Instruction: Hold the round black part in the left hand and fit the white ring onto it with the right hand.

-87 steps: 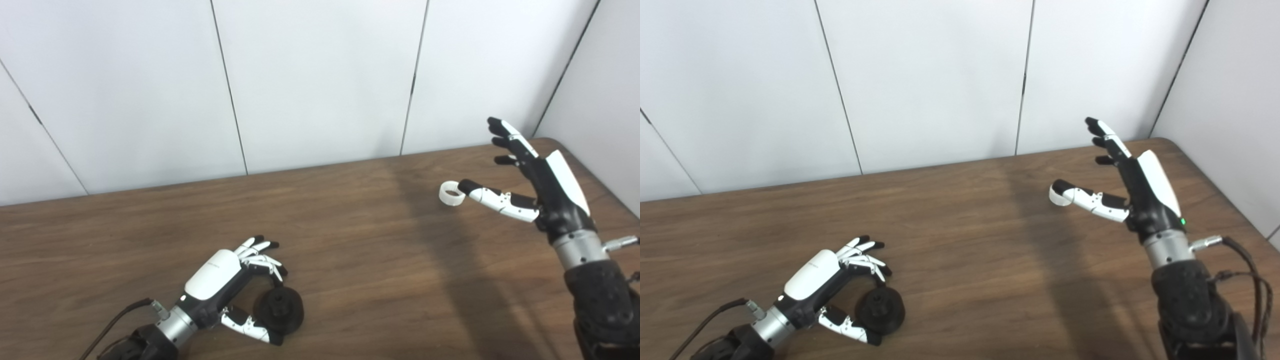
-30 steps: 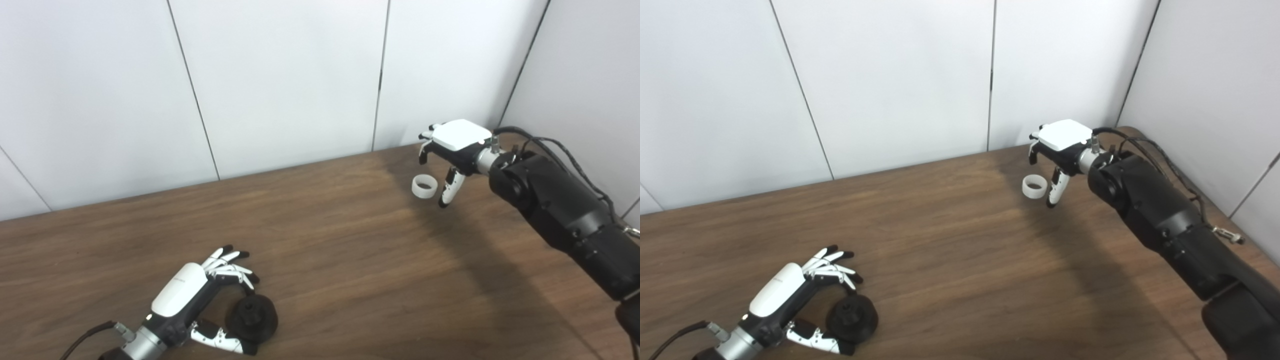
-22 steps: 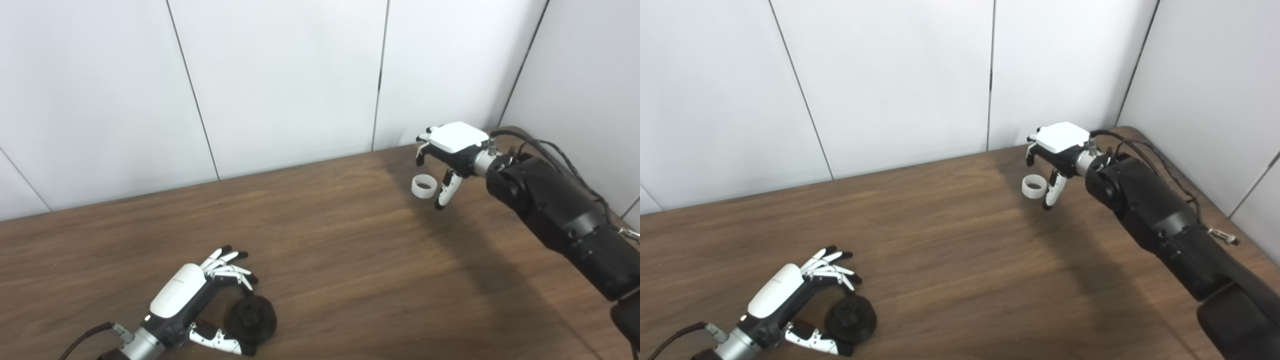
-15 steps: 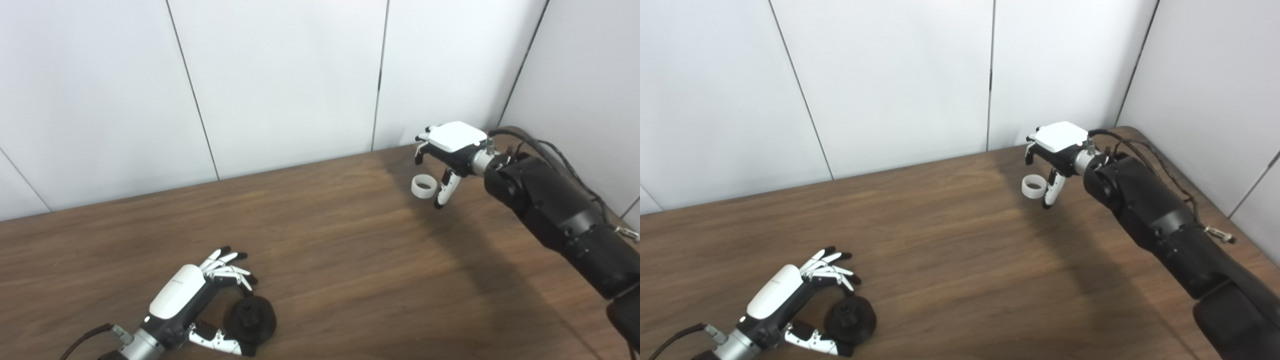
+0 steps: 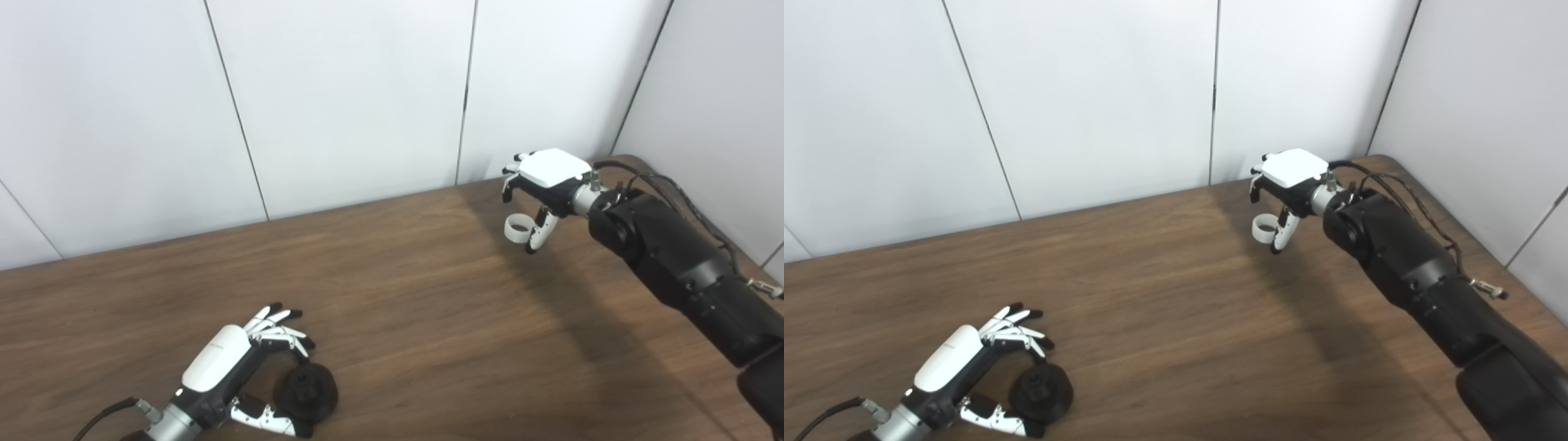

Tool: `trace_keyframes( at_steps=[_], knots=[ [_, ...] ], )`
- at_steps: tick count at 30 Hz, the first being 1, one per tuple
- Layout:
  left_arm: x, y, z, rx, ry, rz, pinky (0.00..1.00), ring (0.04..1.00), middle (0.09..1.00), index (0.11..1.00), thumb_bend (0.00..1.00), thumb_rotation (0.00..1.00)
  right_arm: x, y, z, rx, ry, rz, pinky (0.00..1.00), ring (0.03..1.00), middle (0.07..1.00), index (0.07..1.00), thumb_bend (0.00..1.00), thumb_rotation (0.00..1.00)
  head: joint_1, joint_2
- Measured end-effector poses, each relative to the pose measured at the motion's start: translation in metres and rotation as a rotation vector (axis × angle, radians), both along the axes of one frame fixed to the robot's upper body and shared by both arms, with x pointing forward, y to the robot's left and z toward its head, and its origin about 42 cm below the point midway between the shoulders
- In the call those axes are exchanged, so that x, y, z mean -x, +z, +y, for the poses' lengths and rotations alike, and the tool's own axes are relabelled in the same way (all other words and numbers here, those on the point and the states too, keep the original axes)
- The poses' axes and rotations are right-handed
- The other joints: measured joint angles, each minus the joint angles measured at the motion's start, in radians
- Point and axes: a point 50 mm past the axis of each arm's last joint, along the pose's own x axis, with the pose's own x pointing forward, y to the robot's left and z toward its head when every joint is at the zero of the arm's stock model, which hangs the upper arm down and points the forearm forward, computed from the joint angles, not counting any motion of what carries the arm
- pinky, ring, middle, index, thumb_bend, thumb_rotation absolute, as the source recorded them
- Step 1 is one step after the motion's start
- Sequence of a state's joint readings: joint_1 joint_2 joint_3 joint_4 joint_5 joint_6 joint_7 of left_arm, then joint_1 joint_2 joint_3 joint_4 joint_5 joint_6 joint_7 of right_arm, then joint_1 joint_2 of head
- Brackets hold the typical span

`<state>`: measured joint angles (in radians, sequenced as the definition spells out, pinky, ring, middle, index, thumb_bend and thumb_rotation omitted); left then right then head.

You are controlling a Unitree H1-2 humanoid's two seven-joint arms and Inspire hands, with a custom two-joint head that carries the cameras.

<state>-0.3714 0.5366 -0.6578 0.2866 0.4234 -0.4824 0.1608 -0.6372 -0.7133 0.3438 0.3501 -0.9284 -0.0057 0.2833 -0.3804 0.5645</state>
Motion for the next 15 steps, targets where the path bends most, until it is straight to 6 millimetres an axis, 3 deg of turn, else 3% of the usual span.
trace_keyframes(
  at_steps=[15],
  knots=[
    [0.0024, 0.0003, 0.0014, 0.015, 0.004, 0.013, 1.00, 0.912, 0.690, 0.482, 0.52, 0.06, 0.0004, 0.0008, -0.0006, 0.003, 0.002, -0.003, 1.00, 1.000, 0.924, 0.679, 0.90, 0.28, -0.009, 0.011]
  ],
)
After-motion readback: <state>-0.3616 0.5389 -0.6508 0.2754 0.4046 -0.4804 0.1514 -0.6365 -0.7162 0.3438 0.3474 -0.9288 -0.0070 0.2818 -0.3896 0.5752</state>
